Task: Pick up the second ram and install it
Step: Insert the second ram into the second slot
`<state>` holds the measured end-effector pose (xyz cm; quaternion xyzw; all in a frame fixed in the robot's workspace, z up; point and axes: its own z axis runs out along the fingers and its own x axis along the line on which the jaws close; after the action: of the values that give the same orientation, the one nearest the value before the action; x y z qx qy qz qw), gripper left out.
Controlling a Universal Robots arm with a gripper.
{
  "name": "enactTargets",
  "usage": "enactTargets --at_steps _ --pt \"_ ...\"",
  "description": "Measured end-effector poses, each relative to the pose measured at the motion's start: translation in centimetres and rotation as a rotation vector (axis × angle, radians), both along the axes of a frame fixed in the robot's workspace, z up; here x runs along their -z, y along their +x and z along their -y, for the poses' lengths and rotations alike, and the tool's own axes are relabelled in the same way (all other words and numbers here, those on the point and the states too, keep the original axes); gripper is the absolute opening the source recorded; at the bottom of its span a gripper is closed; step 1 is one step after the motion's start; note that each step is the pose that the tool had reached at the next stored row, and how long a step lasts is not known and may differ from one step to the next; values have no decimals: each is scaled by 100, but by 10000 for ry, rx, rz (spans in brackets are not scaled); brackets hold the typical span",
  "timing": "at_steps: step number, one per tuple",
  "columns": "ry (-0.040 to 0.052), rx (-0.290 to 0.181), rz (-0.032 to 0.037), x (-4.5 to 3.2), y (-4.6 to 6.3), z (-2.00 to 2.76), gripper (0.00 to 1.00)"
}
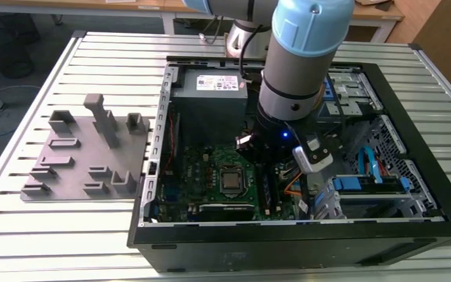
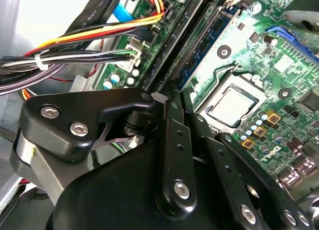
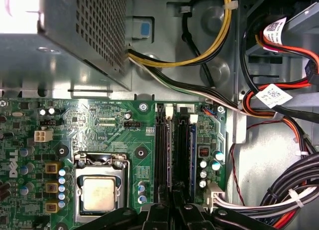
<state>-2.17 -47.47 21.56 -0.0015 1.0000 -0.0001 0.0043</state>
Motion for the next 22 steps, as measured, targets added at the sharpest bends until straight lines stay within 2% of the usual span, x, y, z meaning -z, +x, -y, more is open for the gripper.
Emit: enactTargets --at_steps 10,16,22 --pt "-6 273 -2 3 -10 -2 14" --pt "-2 304 0 47 -10 -2 14" --pt "12 308 2 54 -10 -5 14"
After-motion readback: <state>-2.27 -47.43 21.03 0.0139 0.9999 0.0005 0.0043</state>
